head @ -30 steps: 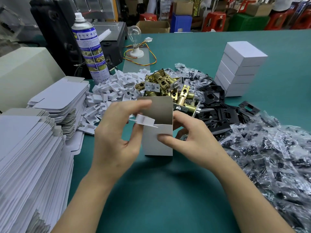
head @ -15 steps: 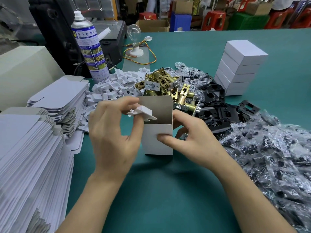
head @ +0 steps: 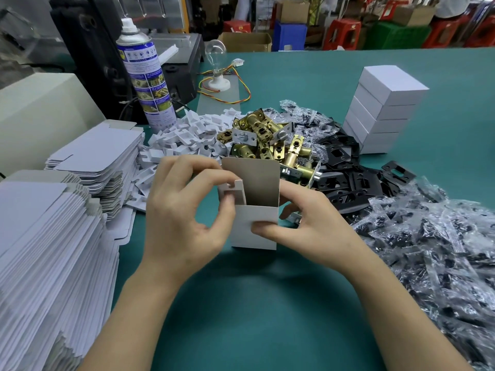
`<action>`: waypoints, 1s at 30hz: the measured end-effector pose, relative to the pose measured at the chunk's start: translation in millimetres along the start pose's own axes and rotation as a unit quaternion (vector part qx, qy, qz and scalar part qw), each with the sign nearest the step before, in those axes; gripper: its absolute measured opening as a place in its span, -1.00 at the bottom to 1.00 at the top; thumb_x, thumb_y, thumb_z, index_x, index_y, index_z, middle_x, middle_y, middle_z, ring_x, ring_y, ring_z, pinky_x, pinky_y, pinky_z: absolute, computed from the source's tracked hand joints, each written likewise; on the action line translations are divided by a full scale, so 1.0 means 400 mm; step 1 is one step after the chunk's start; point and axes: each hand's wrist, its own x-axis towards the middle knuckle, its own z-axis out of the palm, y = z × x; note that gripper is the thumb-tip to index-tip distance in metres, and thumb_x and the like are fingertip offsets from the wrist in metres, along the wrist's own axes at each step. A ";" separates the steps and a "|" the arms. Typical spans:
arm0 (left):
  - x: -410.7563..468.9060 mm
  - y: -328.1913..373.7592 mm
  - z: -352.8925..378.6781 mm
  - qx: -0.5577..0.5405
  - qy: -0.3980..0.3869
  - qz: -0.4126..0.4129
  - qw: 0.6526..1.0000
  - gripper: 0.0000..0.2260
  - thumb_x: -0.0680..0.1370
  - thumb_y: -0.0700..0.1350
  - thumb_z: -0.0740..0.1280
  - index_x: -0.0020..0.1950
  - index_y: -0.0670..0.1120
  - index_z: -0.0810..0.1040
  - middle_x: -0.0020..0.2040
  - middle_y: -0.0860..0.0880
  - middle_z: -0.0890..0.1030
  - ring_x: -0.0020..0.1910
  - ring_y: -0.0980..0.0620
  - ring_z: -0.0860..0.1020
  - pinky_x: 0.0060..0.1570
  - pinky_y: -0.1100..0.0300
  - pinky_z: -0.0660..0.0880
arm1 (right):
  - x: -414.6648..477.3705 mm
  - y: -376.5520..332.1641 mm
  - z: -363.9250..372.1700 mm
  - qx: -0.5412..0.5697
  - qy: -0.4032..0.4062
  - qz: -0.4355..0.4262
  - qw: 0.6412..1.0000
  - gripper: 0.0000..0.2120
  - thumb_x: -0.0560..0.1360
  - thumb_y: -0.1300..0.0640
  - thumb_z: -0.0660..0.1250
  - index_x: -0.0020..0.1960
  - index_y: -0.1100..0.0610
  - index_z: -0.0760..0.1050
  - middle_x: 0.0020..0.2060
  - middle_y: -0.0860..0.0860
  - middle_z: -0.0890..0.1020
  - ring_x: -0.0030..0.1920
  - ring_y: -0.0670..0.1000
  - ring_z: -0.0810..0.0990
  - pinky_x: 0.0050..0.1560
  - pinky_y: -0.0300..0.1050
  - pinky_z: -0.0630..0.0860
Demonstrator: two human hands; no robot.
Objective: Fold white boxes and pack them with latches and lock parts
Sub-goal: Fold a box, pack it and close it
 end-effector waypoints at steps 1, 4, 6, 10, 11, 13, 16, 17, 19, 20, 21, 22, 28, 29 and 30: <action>-0.001 0.001 0.001 0.005 -0.007 0.005 1.000 -0.89 0.54 -0.23 0.40 -0.01 -0.14 0.73 0.02 -0.09 0.60 0.04 -0.11 0.49 0.11 0.22 0.39 | 0.000 0.000 0.000 0.000 0.002 -0.001 1.000 -0.73 0.47 0.07 0.52 0.14 0.08 0.60 -0.02 -0.04 0.69 0.02 0.05 0.64 0.03 0.17 0.58; -0.003 0.003 0.003 0.016 -0.014 0.019 1.000 -0.89 0.55 -0.21 0.40 -0.04 -0.14 0.73 0.04 -0.11 0.58 0.03 -0.11 0.48 0.12 0.25 0.35 | -0.001 0.000 0.000 -0.002 0.003 -0.001 1.000 -0.73 0.47 0.09 0.52 0.16 0.01 0.61 -0.01 -0.08 0.69 0.03 0.02 0.64 0.03 0.15 0.58; -0.005 0.001 0.005 0.008 -0.013 0.017 1.000 -0.87 0.55 -0.16 0.39 0.00 -0.15 0.72 0.08 -0.10 0.55 0.06 -0.12 0.48 0.14 0.24 0.35 | -0.002 0.001 0.000 0.000 0.002 0.003 1.000 -0.72 0.48 0.10 0.52 0.17 -0.01 0.60 0.00 -0.10 0.69 0.03 0.02 0.64 0.04 0.15 0.58; -0.017 -0.006 0.016 -0.119 -0.042 -0.079 0.989 -0.61 0.52 0.05 0.43 0.30 0.00 0.49 0.27 0.03 0.46 0.22 -0.03 0.51 0.13 0.20 0.42 | -0.002 0.004 -0.004 0.003 0.009 0.014 1.000 -0.69 0.48 0.09 0.54 0.20 0.03 0.60 0.03 -0.08 0.70 0.05 0.01 0.66 0.07 0.15 0.59; -0.021 -0.009 0.020 -0.165 -0.071 -0.122 0.976 -0.52 0.49 0.12 0.45 0.37 0.13 0.40 0.31 0.08 0.47 0.26 0.01 0.52 0.14 0.21 0.44 | -0.001 0.004 -0.005 0.008 0.012 0.019 1.000 -0.67 0.48 0.08 0.55 0.21 0.04 0.60 0.04 -0.07 0.70 0.07 0.01 0.67 0.08 0.15 0.59; -0.025 -0.017 0.029 -0.243 -0.161 -0.190 0.937 -0.43 0.46 0.23 0.45 0.41 0.37 0.29 0.31 0.23 0.55 0.31 0.11 0.56 0.15 0.28 0.48 | -0.002 0.005 -0.015 0.023 0.003 0.021 1.000 -0.63 0.48 0.05 0.56 0.26 0.04 0.58 0.08 -0.06 0.70 0.12 0.02 0.66 0.13 0.17 0.58; -0.043 -0.028 0.052 -0.277 -0.260 -0.221 0.898 -0.60 0.42 0.25 0.47 0.23 0.46 0.48 0.15 0.35 0.67 0.14 0.32 0.63 0.01 0.45 0.49 | -0.011 0.007 -0.058 0.062 -0.005 0.008 0.998 -0.58 0.50 -0.05 0.45 0.34 -0.04 0.54 0.15 -0.03 0.68 0.20 0.03 0.62 0.15 0.11 0.58; -0.049 -0.031 0.060 -0.280 -0.278 -0.235 0.888 -0.65 0.39 0.26 0.48 0.16 0.41 0.56 0.10 0.34 0.69 0.09 0.34 0.64 -0.02 0.44 0.50 | -0.013 0.007 -0.077 0.094 0.015 0.007 0.995 -0.60 0.51 -0.06 0.39 0.34 -0.06 0.54 0.14 -0.03 0.68 0.20 0.03 0.62 0.11 0.00 0.59; -0.061 -0.034 0.071 -0.290 -0.293 -0.257 0.874 -0.65 0.33 0.25 0.52 0.09 0.31 0.65 0.06 0.31 0.71 0.05 0.33 0.66 -0.04 0.44 0.50 | -0.020 0.011 -0.107 0.112 0.106 0.021 0.988 -0.68 0.53 0.01 0.30 0.27 -0.09 0.59 0.07 -0.06 0.70 0.14 -0.04 0.65 -0.01 -0.23 0.58; -0.063 -0.036 0.074 -0.297 -0.290 -0.261 0.871 -0.64 0.31 0.23 0.55 0.08 0.31 0.66 0.05 0.29 0.72 0.03 0.32 0.66 -0.05 0.46 0.50 | -0.021 0.019 -0.117 0.060 0.170 0.040 0.983 -0.73 0.54 0.07 0.30 0.20 -0.09 0.62 0.02 -0.09 0.70 0.09 -0.06 0.65 -0.03 -0.25 0.58; -0.064 -0.037 0.074 -0.303 -0.285 -0.262 0.871 -0.64 0.29 0.22 0.57 0.07 0.34 0.67 0.03 0.28 0.73 0.02 0.31 0.67 -0.06 0.46 0.51 | -0.021 0.030 -0.124 -0.038 0.230 0.064 0.970 -0.78 0.55 0.12 0.32 0.14 -0.07 0.63 -0.03 -0.11 0.69 0.06 -0.05 0.64 0.00 -0.18 0.58; -0.063 -0.038 0.072 -0.308 -0.281 -0.261 0.871 -0.64 0.28 0.20 0.59 0.05 0.36 0.67 0.02 0.27 0.73 0.01 0.30 0.68 -0.06 0.47 0.51 | -0.019 0.042 -0.128 -0.157 0.267 0.093 0.946 -0.81 0.55 0.16 0.34 0.10 -0.03 0.64 -0.06 -0.11 0.67 0.06 -0.01 0.61 0.07 -0.09 0.56; -0.059 -0.024 0.065 -0.310 -0.293 -0.248 0.870 -0.65 0.31 0.21 0.62 0.06 0.29 0.69 0.03 0.22 0.74 0.03 0.23 0.69 0.01 0.35 0.58 | -0.022 0.040 -0.134 -0.342 0.187 0.216 0.895 -0.76 0.54 0.13 0.36 0.17 -0.02 0.66 0.06 -0.01 0.62 0.22 0.11 0.44 0.24 0.13 0.42; -0.059 -0.024 0.064 -0.305 -0.294 -0.249 0.871 -0.64 0.30 0.22 0.61 0.06 0.28 0.68 0.03 0.23 0.74 0.03 0.23 0.69 0.01 0.34 0.58 | -0.025 0.035 -0.136 -0.360 0.165 0.224 0.890 -0.75 0.53 0.12 0.36 0.18 -0.05 0.65 0.09 -0.03 0.62 0.23 0.11 0.42 0.22 0.12 0.38; -0.059 -0.024 0.064 -0.300 -0.295 -0.250 0.872 -0.64 0.30 0.24 0.60 0.06 0.27 0.68 0.02 0.24 0.74 0.03 0.23 0.69 0.01 0.33 0.59 | -0.029 0.030 -0.139 -0.375 0.149 0.232 0.885 -0.73 0.53 0.12 0.35 0.20 -0.08 0.63 0.12 -0.05 0.61 0.24 0.10 0.41 0.22 0.12 0.35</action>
